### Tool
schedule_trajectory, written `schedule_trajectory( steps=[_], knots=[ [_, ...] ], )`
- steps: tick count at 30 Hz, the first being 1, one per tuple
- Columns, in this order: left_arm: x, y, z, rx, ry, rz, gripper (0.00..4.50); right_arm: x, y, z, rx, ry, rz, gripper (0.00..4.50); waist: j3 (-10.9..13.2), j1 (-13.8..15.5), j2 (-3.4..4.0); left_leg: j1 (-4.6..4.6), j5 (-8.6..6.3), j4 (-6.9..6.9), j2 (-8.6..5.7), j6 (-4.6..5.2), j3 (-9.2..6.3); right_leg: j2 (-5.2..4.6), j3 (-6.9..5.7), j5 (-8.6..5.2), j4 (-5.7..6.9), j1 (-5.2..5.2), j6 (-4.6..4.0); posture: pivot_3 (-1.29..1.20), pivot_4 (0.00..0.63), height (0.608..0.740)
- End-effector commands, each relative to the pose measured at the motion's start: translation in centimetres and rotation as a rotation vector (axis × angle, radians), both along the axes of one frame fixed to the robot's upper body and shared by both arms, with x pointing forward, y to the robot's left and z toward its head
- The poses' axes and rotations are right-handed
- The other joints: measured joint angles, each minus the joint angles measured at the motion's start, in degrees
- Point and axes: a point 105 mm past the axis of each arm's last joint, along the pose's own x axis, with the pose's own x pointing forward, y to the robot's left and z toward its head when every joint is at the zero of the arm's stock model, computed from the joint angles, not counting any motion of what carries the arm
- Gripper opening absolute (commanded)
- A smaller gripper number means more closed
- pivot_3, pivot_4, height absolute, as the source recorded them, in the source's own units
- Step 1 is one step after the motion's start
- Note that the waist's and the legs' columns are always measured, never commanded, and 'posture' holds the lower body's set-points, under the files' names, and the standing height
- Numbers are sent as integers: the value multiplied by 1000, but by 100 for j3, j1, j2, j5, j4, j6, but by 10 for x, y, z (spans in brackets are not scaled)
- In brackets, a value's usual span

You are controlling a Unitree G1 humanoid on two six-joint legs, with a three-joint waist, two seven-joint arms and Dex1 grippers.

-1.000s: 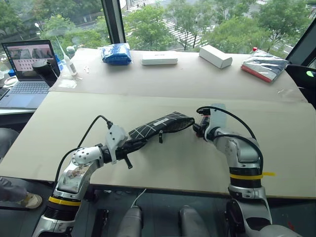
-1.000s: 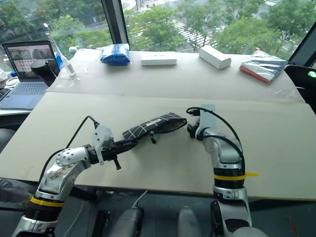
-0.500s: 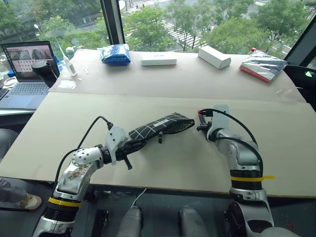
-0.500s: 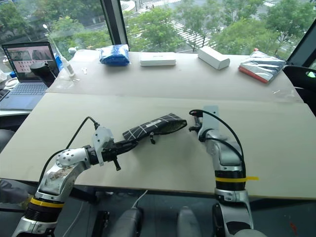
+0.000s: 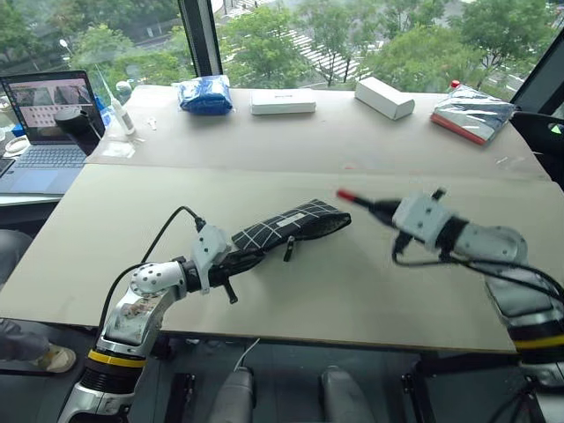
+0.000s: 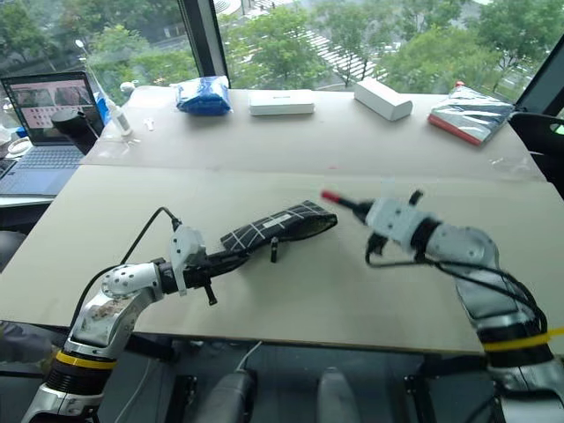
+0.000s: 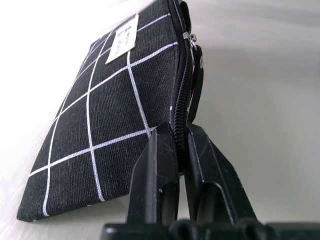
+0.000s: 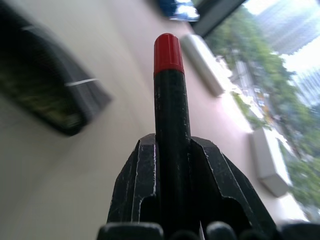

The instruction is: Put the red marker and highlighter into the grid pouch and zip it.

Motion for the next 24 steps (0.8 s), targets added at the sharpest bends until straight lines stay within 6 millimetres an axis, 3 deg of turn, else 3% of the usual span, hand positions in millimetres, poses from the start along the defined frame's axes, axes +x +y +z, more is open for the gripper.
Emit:
schedule_trajectory(
  steps=[1,10,24],
  knots=[
    [-2,-4,8,-5,-40,-29,0,-10,11,27,-37,-99,102,524,0,-11,-1,1,0,4,0,0,4,0,3,1,1,0,-1,0,150,740],
    [-1,-8,8,-6,-41,-39,0,-10,16,26,-63,-139,133,524,3,61,-5,2,1,6,1,-2,4,1,3,1,1,2,-1,0,150,740],
    [0,-9,8,-7,-41,-46,0,-11,-5,26,-123,-197,123,524,3,51,-5,3,1,6,1,-2,4,2,3,2,2,3,-2,0,150,740]
  ],
)
